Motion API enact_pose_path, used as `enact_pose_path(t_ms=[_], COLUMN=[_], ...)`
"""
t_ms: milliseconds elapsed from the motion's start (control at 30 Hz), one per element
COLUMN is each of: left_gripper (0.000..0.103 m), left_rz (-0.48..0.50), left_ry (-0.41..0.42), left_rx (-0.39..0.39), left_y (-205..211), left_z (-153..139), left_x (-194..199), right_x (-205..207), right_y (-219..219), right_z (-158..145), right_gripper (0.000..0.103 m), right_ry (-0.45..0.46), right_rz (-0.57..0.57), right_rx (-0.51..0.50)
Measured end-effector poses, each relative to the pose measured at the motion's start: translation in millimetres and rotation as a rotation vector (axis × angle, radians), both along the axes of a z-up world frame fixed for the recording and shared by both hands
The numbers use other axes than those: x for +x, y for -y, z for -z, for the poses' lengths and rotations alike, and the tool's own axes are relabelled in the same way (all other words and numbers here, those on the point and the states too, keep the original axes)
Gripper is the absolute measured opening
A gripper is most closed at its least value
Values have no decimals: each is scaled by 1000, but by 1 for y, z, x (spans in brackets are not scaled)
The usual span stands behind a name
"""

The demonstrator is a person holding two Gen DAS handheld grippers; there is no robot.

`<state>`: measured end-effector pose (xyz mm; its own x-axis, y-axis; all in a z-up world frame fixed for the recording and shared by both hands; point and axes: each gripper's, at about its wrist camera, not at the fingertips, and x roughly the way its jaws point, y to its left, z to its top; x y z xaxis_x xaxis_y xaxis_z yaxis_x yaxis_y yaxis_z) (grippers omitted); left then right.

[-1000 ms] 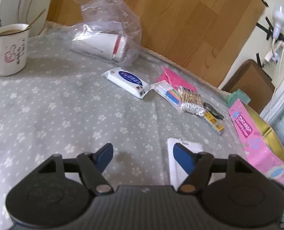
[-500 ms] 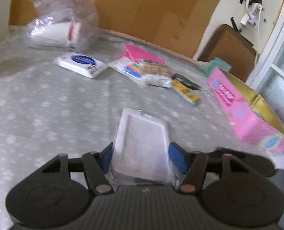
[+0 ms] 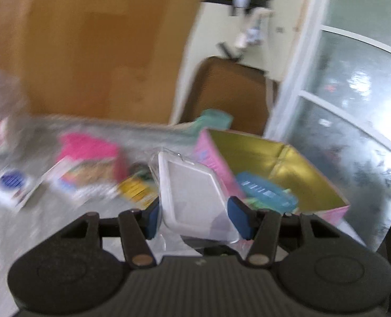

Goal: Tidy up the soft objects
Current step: 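Drop the keychain package into the pink tin with the right gripper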

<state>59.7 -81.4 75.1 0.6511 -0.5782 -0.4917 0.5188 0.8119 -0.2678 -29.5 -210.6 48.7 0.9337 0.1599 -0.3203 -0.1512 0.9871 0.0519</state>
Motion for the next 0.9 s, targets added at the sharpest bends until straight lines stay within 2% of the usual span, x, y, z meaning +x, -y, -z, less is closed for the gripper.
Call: enact_pose_path(t_ms=[100, 267, 367, 467, 533, 600, 767, 900], left_gripper=[52, 52, 58, 60, 61, 64, 64, 64], left_rz=[87, 197, 219, 184, 155, 139, 21, -115], left_ry=[33, 3, -4, 18, 38, 52, 60, 14], left_rx=[15, 42, 66, 108, 125, 108, 104, 136], left_y=[44, 119, 151, 167, 164, 149, 94, 38], left_z=[-7, 1, 10, 16, 15, 10, 5, 20], left_x=[11, 25, 32, 35, 35, 35, 43, 55], right_x=[3, 5, 14, 25, 20, 14, 10, 13], right_y=[37, 91, 110, 125, 135, 138, 117, 83], right_z=[0, 10, 18, 28, 29, 28, 16, 3], right_gripper=[44, 44, 46, 53, 53, 53, 53, 53], right_ry=[9, -45, -80, -116, -115, -97, -29, 15], right_rz=[89, 221, 287, 392, 418, 428, 413, 308], right_rx=[13, 24, -2, -62, -21, 16, 9, 9])
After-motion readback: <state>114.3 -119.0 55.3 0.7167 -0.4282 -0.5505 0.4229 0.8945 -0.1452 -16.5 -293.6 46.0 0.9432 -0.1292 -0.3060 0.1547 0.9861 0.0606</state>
